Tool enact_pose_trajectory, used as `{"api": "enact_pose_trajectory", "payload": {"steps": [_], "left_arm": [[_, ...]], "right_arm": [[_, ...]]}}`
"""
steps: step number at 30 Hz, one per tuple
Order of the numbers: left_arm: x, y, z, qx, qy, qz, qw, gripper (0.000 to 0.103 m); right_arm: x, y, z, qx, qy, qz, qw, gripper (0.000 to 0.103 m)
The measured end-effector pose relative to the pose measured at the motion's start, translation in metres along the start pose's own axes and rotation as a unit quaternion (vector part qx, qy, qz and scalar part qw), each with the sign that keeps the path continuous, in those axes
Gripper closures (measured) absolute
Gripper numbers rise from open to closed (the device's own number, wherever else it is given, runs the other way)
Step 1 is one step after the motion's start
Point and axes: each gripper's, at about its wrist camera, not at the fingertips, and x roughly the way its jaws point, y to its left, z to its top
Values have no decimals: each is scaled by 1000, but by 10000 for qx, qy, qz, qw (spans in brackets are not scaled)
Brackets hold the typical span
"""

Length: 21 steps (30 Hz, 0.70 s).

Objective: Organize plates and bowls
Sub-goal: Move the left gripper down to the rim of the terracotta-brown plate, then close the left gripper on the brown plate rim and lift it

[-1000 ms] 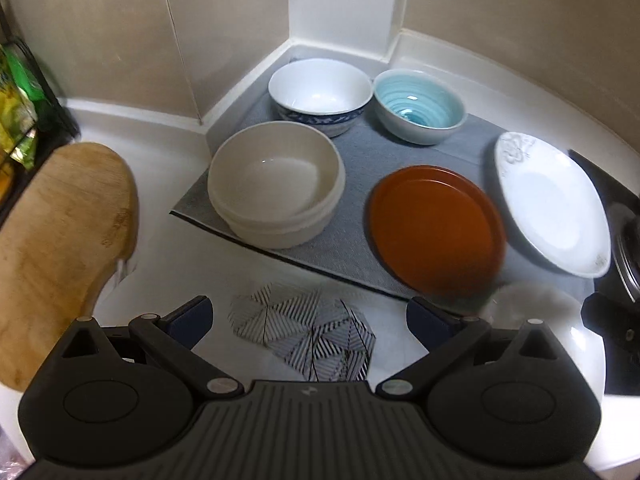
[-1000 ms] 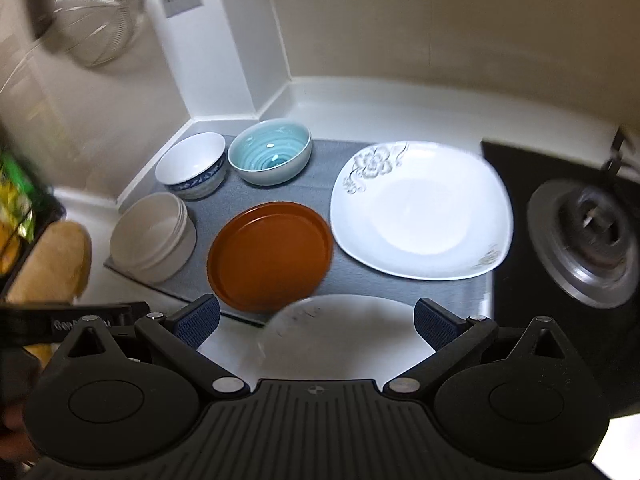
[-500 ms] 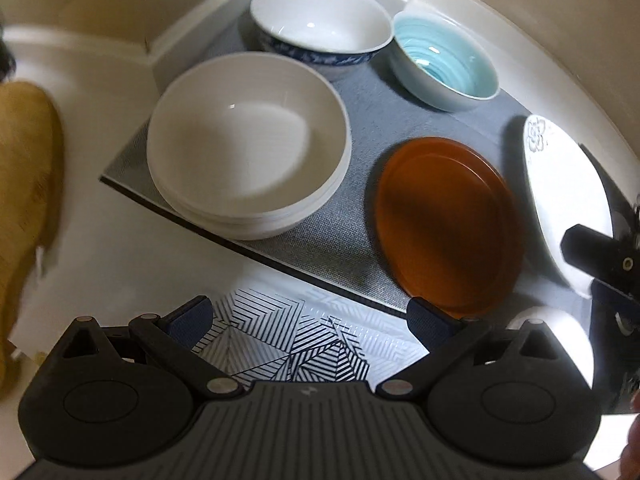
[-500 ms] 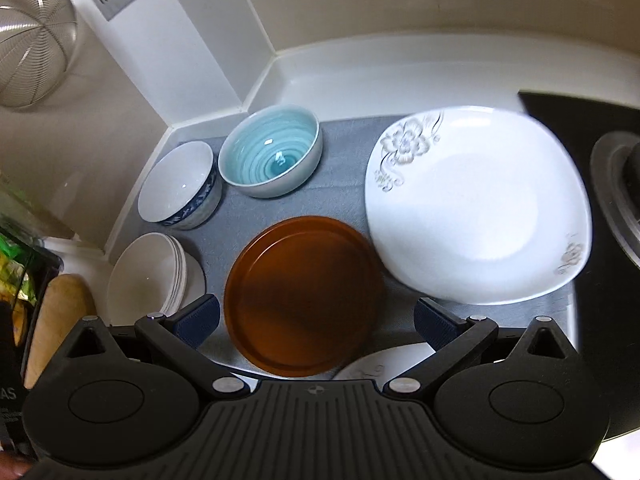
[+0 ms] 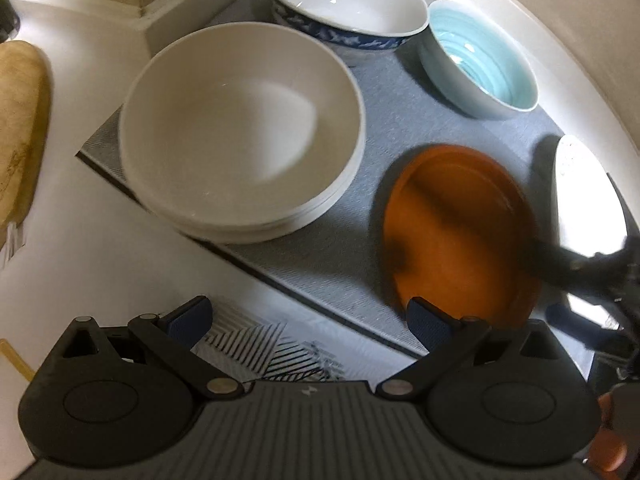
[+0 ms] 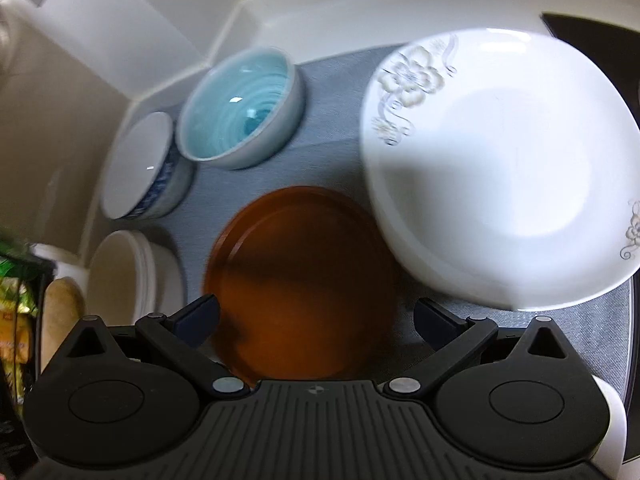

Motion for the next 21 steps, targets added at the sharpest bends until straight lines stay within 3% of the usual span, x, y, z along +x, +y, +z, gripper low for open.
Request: {"api": "enact_pose_trajectory", "payload": {"steps": [5,12,15,17,18,20,21], "left_arm": [[2,-7,7,-173,10,-233,9996,0],[6,-14,13,-388,-48,-393,9985,2],[5,-14,13,-481,-90,-321,9983,6],[4,-13,15,-599,-119,-241,9978,10],[4,-13,15,-624,-138,-167,9978,15],[1,-14,15,-650,-195,-19,9977,25],[0,-14,16,-652,-237,51,9976,34]], "right_arm": [[14,-11,3,278,147,-161,9994,0],[11,-15,3,415,38,-23,9991,1],[7,-19,0,447,-24,-69,9990,7],[4,-24,1,533,-99,-131,9984,17],[2,-24,0,554,-135,-165,9982,21],[0,-24,-1,530,-206,-284,9980,39],[0,-23,-3,473,-229,-353,9980,44]]}}
